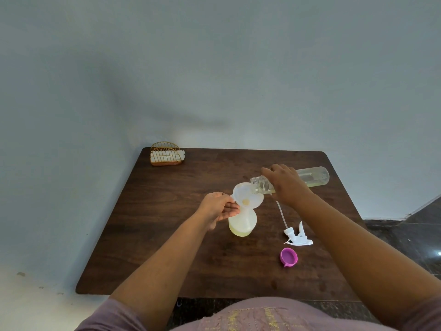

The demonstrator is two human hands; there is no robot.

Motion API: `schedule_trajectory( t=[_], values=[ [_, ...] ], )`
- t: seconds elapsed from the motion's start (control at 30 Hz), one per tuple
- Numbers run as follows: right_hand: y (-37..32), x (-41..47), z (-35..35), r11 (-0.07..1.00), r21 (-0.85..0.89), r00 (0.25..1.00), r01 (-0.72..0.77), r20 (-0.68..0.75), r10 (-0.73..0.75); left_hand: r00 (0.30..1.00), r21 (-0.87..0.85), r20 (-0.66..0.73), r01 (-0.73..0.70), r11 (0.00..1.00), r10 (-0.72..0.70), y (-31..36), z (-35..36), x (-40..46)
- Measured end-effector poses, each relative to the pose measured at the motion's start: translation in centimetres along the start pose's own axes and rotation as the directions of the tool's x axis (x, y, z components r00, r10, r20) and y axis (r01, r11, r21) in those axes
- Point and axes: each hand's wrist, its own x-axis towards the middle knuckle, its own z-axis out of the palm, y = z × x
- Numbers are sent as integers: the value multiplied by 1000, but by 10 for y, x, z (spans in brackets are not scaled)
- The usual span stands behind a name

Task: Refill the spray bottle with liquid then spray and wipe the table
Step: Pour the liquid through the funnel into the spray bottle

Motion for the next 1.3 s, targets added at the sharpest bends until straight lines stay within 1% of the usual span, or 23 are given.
schedule_trajectory(
  t=[0.6, 0.77, 1.03, 1.3],
  values=[
    [2, 0, 3, 1000, 11, 1000, -7, -16, 7, 1000, 16, 16, -6, 1000, 6, 0, -1, -1],
    [3, 1, 2, 1000, 13, 1000, -8, -11, 8, 999, -3, 34, -7, 1000, 7, 1, -1, -1],
    [3, -1, 4, 1000, 21, 1000, -10, -18, 11, 1000, -4, 17, -2, 1000, 2, 2, 0, 0],
    [1, -1, -1, 992, 115, 999, -49, 21, 46, 1000, 11, 20, -13, 1000, 13, 0, 0, 1]
  ],
)
